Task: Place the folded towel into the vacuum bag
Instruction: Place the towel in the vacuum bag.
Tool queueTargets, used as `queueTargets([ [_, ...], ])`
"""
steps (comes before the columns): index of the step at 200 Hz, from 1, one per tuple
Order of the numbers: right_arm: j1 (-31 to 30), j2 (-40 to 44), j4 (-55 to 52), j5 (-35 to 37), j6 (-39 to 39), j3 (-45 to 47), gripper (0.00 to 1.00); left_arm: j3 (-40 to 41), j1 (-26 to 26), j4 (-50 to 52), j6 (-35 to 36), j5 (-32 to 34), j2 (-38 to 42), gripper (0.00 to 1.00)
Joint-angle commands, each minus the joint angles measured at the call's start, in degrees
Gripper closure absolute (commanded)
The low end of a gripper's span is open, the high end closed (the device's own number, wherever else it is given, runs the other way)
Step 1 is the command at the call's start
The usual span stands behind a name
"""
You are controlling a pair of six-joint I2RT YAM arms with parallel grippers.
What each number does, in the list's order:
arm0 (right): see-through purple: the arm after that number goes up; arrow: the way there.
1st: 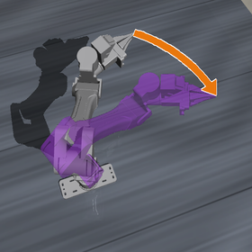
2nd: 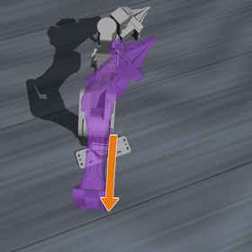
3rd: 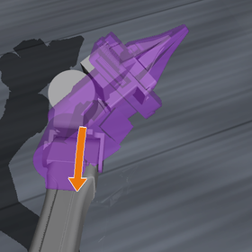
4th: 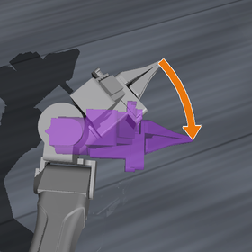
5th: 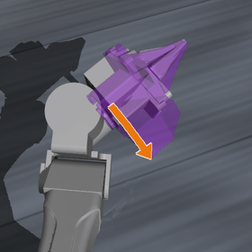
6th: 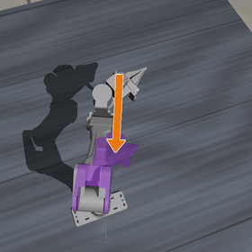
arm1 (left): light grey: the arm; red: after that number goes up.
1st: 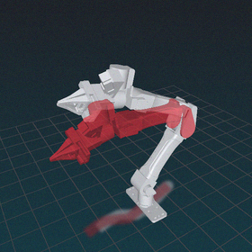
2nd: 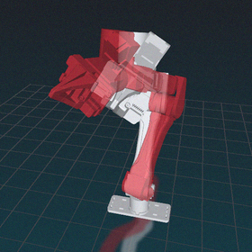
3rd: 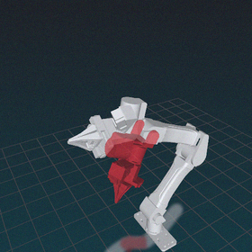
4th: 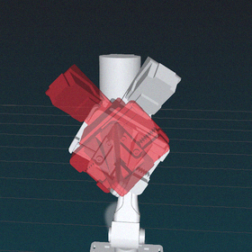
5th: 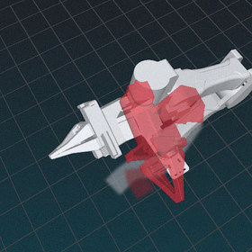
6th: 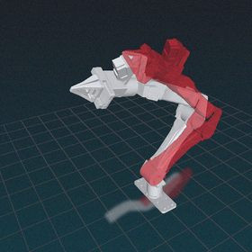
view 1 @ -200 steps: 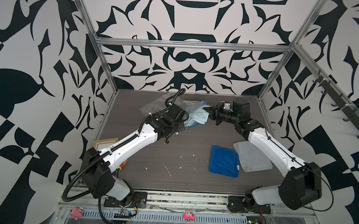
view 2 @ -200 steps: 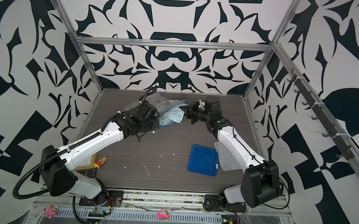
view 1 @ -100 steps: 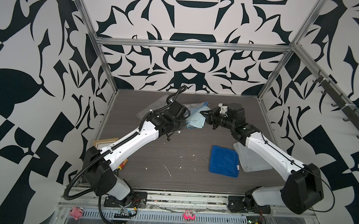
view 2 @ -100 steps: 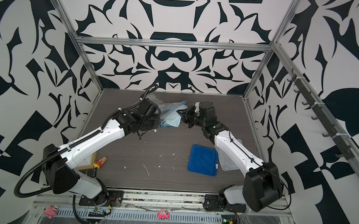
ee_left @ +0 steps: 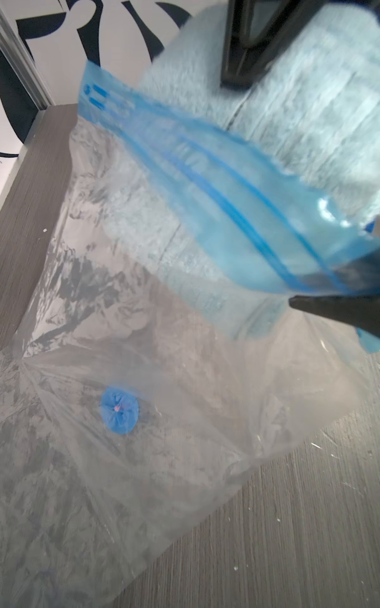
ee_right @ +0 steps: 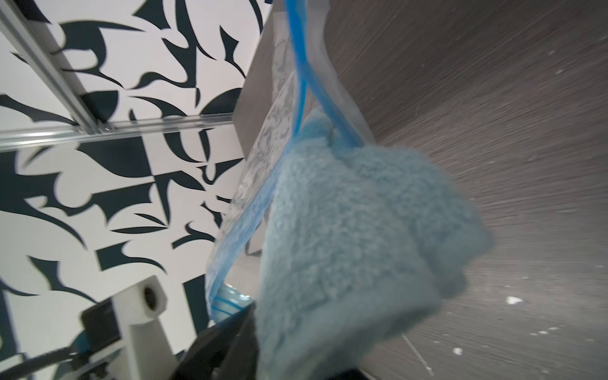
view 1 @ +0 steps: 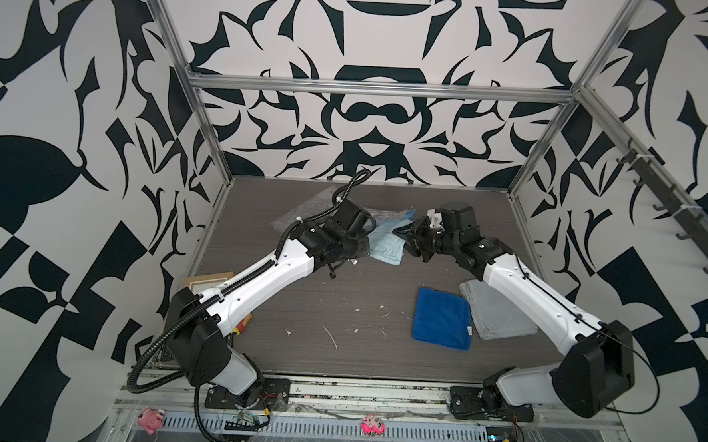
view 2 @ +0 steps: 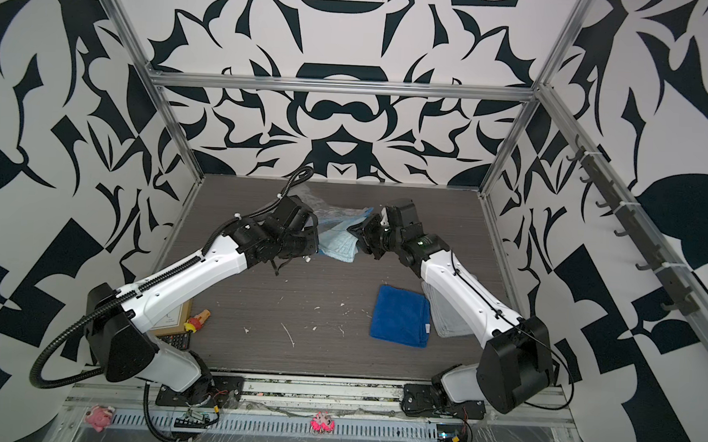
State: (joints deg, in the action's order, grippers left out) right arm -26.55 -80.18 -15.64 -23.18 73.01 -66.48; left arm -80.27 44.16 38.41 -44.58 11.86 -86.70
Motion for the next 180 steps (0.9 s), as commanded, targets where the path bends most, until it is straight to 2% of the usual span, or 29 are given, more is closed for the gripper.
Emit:
queueTargets([
  [1,-0.4,3.1,-3.7,4.5,-5.6,-3.7,0.53,-2.4,0.1,0.3,0.6,-1.8,1.1,1.0],
  [26,-0.4,4.2,-3.3,5.3,-6.5,-3.7,0.4,-2.5,-0.2,0.2,0.1,-2.3,0.9,1.0],
  [49,-0.4,5.0,-2.6,3.9,-7.6,-4.3,0.32,-2.5,-0.8,-0.5,-0.7,-3.4,0.3,1.0],
  [84,-0.4,7.2,-6.4,4.6,-11.2,-5.5,0.32,-2.3,-2.1,-2.3,-2.3,-7.0,-0.6,1.0],
  [110,-0.7,7.4,-6.1,4.2,-10.0,-3.2,0.38,-3.0,-2.1,-2.5,-2.4,-7.2,-0.7,1.0],
  [180,-4.7,4.1,-3.1,4.8,-9.5,-3.3,0.38,-4.0,-2.1,-2.8,-2.7,-8.3,-1.0,1.0],
])
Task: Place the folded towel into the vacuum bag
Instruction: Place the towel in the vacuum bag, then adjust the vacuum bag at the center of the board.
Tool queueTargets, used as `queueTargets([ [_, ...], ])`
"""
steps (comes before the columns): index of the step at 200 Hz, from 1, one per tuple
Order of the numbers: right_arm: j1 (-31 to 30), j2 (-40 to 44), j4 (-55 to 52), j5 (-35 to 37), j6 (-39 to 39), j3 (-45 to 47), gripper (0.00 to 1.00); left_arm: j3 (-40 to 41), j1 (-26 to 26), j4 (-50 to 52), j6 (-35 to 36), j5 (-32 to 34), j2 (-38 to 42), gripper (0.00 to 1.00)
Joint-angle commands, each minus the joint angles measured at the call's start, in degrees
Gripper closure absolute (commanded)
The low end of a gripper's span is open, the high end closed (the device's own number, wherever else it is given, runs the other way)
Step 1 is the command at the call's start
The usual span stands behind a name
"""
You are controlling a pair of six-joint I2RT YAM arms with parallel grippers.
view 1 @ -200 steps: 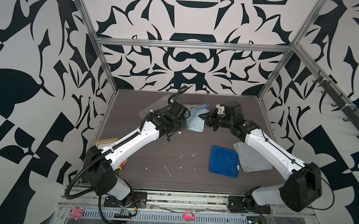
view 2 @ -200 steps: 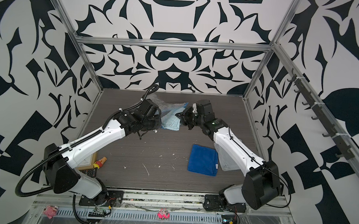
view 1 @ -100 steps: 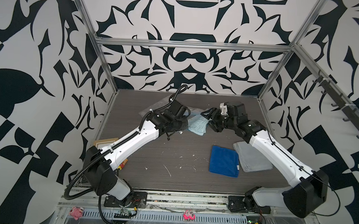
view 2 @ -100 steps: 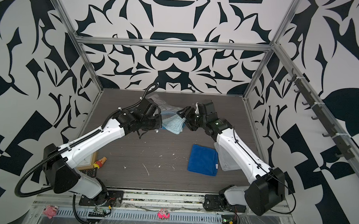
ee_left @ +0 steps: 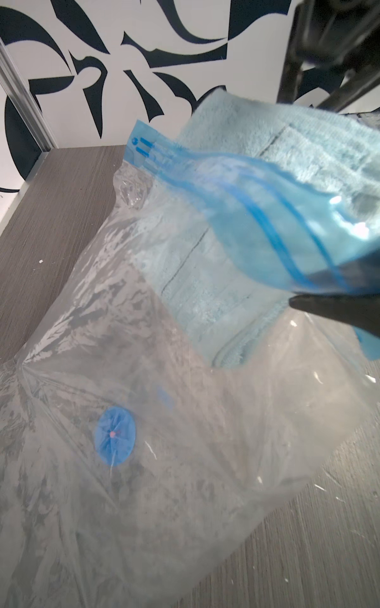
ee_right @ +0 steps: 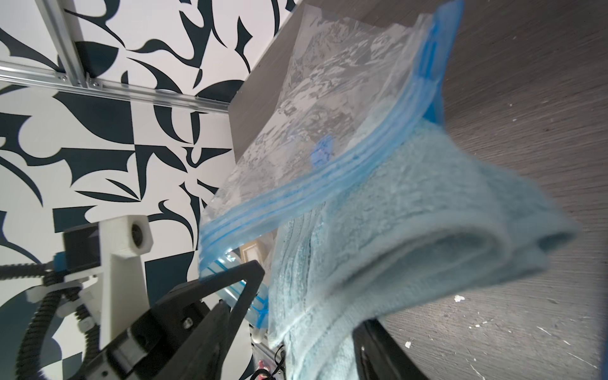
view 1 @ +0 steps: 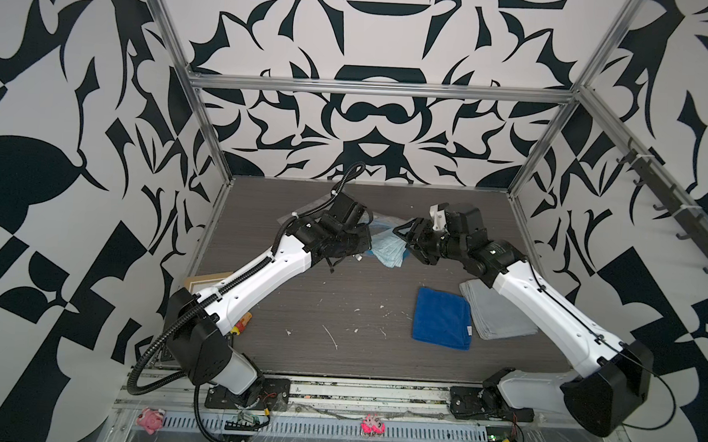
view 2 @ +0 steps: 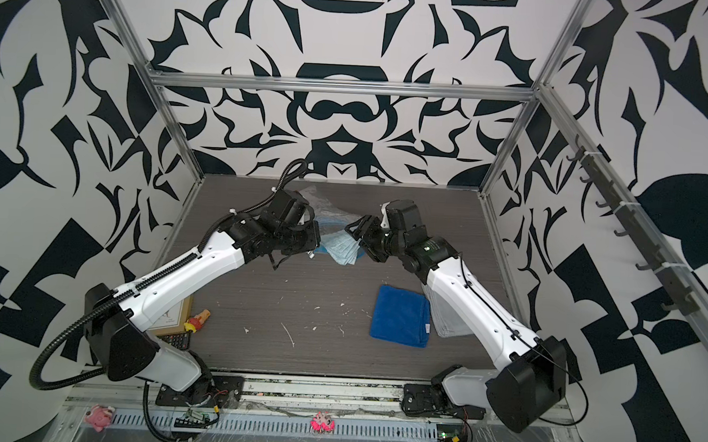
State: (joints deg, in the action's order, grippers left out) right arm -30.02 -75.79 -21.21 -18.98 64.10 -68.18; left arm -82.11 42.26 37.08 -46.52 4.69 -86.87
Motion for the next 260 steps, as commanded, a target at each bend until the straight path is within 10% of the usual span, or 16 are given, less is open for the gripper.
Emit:
queueTargets([
  [1,-1.4,-0.5,2.5,0.5,-0.6,-1.7,0.38,-2.2,-0.1,-1.5,-0.8,-1.1,-0.8,1.0],
  [83,-1.9,-0.1,-2.1,-0.2,-4.5,-7.9,0.36,-1.0,-0.2,-2.5,1.2,-1.5,-0.3,1.0],
  [162,11.4,7.7,-15.5,0.9,-13.6,-13.6,0.35,-0.3,-3.0,-2.7,8.5,-11.2,1.9,1.0],
  [260,13.2,5.4,-13.2,0.8,-15.5,-5.1,0.35,-2.4,-4.6,0.2,14.3,-15.6,3.0,1.0],
])
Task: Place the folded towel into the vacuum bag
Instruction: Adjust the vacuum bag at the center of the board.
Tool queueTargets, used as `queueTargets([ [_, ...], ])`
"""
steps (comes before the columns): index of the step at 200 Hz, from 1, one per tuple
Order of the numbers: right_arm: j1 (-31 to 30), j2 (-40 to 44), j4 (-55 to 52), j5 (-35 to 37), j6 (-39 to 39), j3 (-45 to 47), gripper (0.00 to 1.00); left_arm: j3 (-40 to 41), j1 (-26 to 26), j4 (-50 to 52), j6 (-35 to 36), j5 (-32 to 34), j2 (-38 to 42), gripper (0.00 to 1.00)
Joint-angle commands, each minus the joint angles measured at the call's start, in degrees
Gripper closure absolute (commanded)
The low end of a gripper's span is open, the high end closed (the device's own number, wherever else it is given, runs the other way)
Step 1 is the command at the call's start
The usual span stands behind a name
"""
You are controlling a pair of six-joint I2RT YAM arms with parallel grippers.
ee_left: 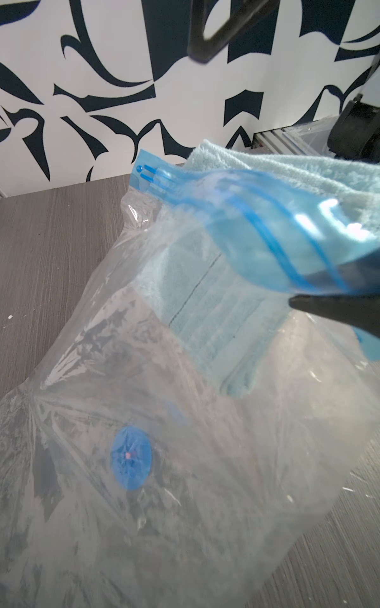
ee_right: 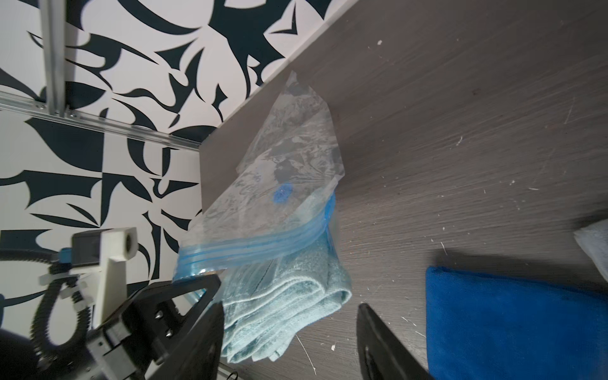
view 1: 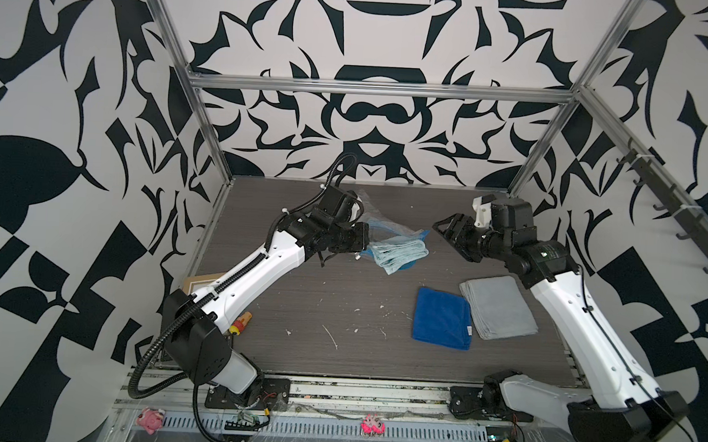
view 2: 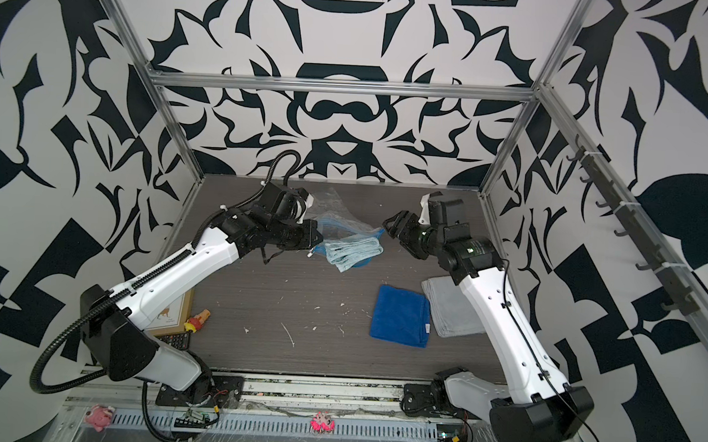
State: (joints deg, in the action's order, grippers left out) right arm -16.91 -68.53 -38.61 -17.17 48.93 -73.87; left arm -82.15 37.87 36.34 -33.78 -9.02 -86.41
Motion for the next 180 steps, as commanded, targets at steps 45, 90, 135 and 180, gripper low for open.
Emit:
queueTargets([
  [45,0.0,-6.5,9.5,-2.8,1.7,3.5,0.41,-1.5,-0.2,1.0,1.5,-2.0,4.1,1.0],
  [90,-0.3,-9.0,13.7,-3.6,3.9,5.3,0.58,-1.4,-0.2,1.4,1.7,-2.2,4.2,1.0],
  [135,-0.7,-9.9,13.1,-3.1,4.0,2.7,0.88,-1.1,-0.2,1.8,2.5,-1.3,4.3,1.0],
  [180,-0.8,-10.9,11.5,-2.2,2.9,-0.3,1.0,-2.1,-0.2,3.4,4.6,-1.1,4.8,1.0],
])
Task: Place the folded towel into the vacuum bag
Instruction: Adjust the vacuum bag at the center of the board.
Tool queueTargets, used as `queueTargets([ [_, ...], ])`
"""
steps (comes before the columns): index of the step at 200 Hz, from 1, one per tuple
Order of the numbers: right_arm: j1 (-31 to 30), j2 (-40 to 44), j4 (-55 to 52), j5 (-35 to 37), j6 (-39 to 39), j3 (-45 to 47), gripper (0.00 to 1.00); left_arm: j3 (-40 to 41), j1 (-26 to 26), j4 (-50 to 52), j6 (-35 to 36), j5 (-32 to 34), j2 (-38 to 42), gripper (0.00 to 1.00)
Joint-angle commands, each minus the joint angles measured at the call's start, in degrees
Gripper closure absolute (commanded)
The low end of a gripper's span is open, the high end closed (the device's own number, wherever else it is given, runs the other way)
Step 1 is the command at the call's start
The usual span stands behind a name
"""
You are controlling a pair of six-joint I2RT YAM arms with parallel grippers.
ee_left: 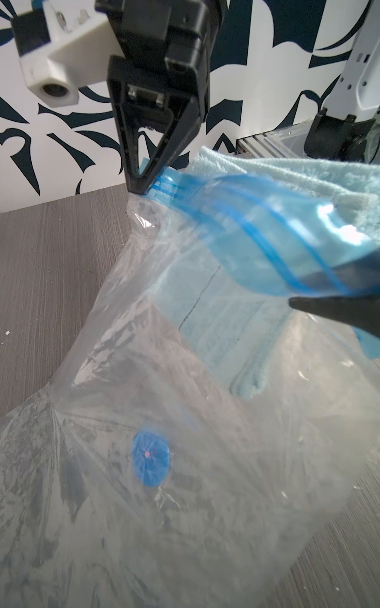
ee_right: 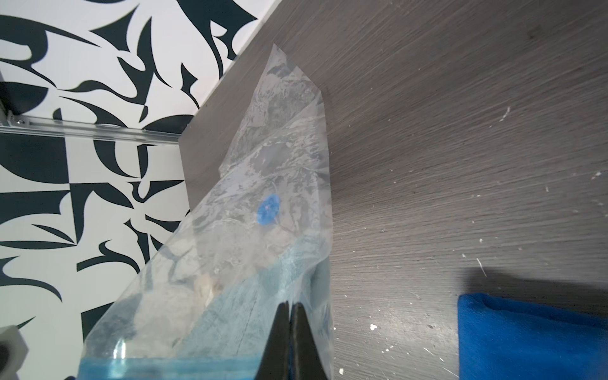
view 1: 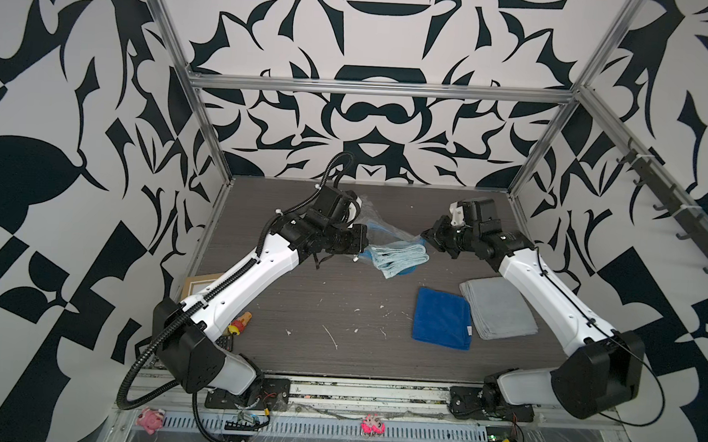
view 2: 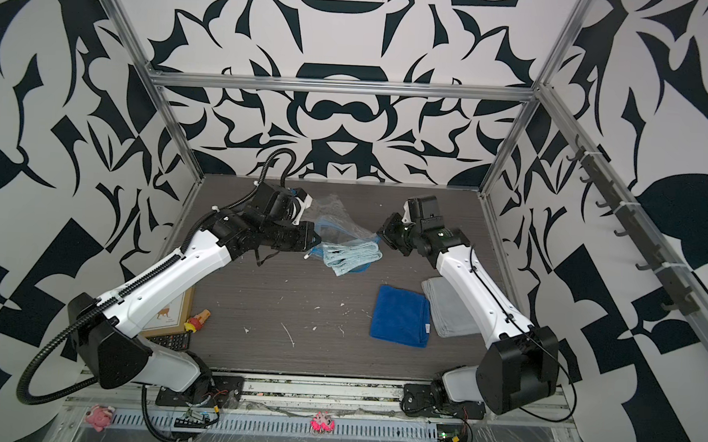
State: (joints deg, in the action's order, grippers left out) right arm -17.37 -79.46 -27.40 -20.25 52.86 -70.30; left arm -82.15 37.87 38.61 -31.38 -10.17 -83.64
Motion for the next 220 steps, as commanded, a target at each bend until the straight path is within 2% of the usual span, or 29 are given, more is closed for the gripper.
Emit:
queueTargets([
  [1,-0.3,0.0,0.3,0.9,-1.0,-4.0,1.0,-2.2,-0.2,1.2,2.3,0.1,2.1,1.0],
  [63,-0.3,-1.9,-1.8,1.3,-1.2,-12.8,1.0,-5.8,-0.2,10.9,10.5,2.7,3.4,1.0],
  [99,-0.2,-3.4,-1.8,1.3,-0.2,-16.2,1.0,-6.9,-0.1,15.2,13.0,2.0,4.0,1.0],
  [161,-0.3,-5.2,-1.1,0.0,1.4,-19.6,1.0,-9.4,2.9,23.3,17.8,2.8,3.4,1.0],
  [220,-0.7,-7.3,-1.5,-1.6,1.2,-24.6,1.0,-17.3,3.4,25.0,16.5,10.6,3.4,1.0],
])
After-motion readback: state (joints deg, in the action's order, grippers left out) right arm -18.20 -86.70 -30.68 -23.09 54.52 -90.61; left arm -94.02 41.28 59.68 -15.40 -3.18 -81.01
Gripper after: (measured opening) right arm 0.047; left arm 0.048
